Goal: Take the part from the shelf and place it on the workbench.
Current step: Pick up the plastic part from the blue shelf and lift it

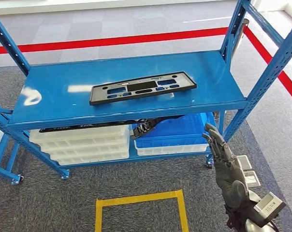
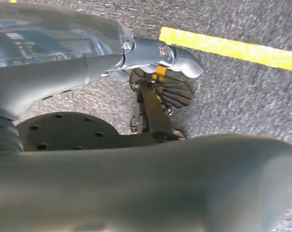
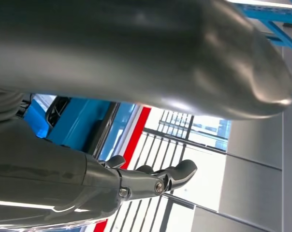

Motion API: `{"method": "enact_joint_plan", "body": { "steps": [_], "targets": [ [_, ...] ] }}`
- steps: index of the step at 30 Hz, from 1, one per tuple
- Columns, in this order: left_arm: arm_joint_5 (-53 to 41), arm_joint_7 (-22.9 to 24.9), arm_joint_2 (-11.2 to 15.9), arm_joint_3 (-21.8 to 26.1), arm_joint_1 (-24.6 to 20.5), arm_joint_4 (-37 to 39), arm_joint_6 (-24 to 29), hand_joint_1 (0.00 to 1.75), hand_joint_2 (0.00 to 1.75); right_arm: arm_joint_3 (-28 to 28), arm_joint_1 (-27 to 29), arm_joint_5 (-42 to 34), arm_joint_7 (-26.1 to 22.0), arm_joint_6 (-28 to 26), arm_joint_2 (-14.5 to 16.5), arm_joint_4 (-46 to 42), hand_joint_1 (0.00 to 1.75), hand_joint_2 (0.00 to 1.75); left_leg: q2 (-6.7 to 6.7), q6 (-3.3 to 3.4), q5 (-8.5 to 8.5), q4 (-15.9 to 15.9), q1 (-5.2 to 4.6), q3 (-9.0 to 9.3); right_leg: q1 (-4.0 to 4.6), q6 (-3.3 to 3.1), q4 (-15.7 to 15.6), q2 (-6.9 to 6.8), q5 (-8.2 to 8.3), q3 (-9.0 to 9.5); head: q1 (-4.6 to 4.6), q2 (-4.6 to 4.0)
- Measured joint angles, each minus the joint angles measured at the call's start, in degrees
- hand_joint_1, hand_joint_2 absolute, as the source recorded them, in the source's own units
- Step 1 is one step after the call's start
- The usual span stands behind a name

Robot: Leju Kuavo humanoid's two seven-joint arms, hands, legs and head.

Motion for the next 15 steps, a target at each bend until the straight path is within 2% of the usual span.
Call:
{"method": "enact_joint_plan", "body": {
  "steps": [1, 3, 4, 5, 6, 8, 9, 10, 12, 14, 15],
  "targets": [
    [-0.01, -0.04, 0.0, -0.01, -0.04, 0.0, -0.02, 0.0, 0.0, 0.0, -0.09, 0.0, -0.04, 0.01, -0.01, -0.11, 0.0, 0.0, 0.0, -0.32, -1.18, 2.74, 0.1, -1.44, -0.1, -0.31, -0.04, -0.08, -0.24, 0.26, -0.01, 0.0],
    [-0.03, -0.08, 0.0, -0.01, 0.05, 0.0, -0.08, 0.0, 0.0, 0.0, -0.21, 0.0, -0.08, 0.02, -0.01, -0.17, 0.0, 0.0, 0.0, -0.73, -3.64, 10.51, 0.3, -6.1, -0.06, -0.68, -0.04, -0.16, -0.84, 0.8, -0.03, 0.0],
    [-0.05, -0.08, 0.0, -0.01, 0.14, 0.01, -0.09, 0.0, 0.0, 0.0, -0.22, 0.0, -0.08, 0.02, -0.01, -0.16, 0.0, 0.0, 0.0, -0.78, -3.96, 13.5, 0.34, -8.22, -0.02, -0.73, -0.04, -0.13, -1.16, 1.19, -0.03, 0.0],
    [-0.06, -0.08, 0.0, -0.01, 0.24, 0.01, -0.11, 0.0, 0.0, 0.0, -0.22, 0.0, -0.08, 0.02, -0.01, -0.16, 0.0, 0.0, 0.0, -0.69, -3.08, 14.55, 0.33, -9.51, 0.03, -0.74, -0.04, -0.07, -1.53, 1.69, -0.03, 0.0],
    [-0.07, -0.08, 0.0, -0.01, 0.3, 0.02, -0.13, 0.0, 0.0, 0.01, -0.22, 0.0, -0.08, 0.02, -0.01, -0.16, 0.0, 0.0, -0.01, -0.43, -1.03, 13.37, 0.26, -9.75, 0.1, -0.75, -0.04, 0.0, -1.94, 2.32, -0.03, 0.0],
    [-0.07, -0.09, 0.03, -0.01, 0.36, 0.02, -0.13, 0.0, 0.0, 0.02, -0.25, 0.0, -0.08, 0.02, -0.01, -0.16, 0.0, 0.0, -0.03, 0.66, 4.23, 7.08, -0.1, -8.21, 0.21, -0.68, -0.15, 0.09, -2.84, 3.71, -0.02, 0.0],
    [-0.07, -0.1, 0.07, -0.01, 0.38, 0.02, -0.12, 0.0, 0.0, 0.02, -0.29, -0.01, -0.09, 0.01, -0.01, -0.16, 0.0, 0.0, -0.04, 1.28, 5.93, 4.34, -0.39, -7.33, 0.25, -0.51, -0.22, 0.14, -3.24, 4.21, -0.02, 0.0],
    [-0.07, -0.12, 0.1, -0.02, 0.38, 0.02, -0.11, 0.0, 0.0, 0.02, -0.32, -0.01, -0.1, -0.01, -0.01, -0.16, 0.0, 0.0, -0.05, 1.86, 6.6, 2.52, -0.7, -6.69, 0.19, -0.27, -0.32, 0.15, -3.51, 4.48, -0.02, 0.0],
    [-0.07, -0.14, 0.15, -0.03, 0.34, 0.02, -0.07, 0.0, 0.0, 0.03, -0.35, 0.0, -0.13, -0.07, -0.01, -0.18, 0.0, 0.0, -0.04, 2.61, 6.0, 1.24, -1.1, -6.12, 0.08, 0.34, -0.7, 0.14, -3.74, 4.57, -0.03, 0.0],
    [-0.07, -0.18, 0.06, -0.03, 0.3, 0.02, -0.02, 0.0, 0.0, 0.04, -0.36, 0.01, -0.14, -0.15, -0.04, -0.32, 0.0, 0.0, 0.01, 2.85, 5.64, -0.57, -0.69, -5.01, 0.17, 0.88, -1.02, -0.01, -4.04, 4.98, -0.01, 0.0],
    [-0.07, -0.2, 0.02, -0.03, 0.3, 0.02, 0.01, 0.0, 0.0, 0.07, -0.43, 0.02, -0.16, -0.2, -0.06, -0.4, 0.0, 0.0, 0.04, 2.86, 5.64, -1.54, -0.4, -4.22, 0.25, 1.09, -0.21, -0.04, -4.55, 4.79, 0.02, 0.0]
  ]
}}
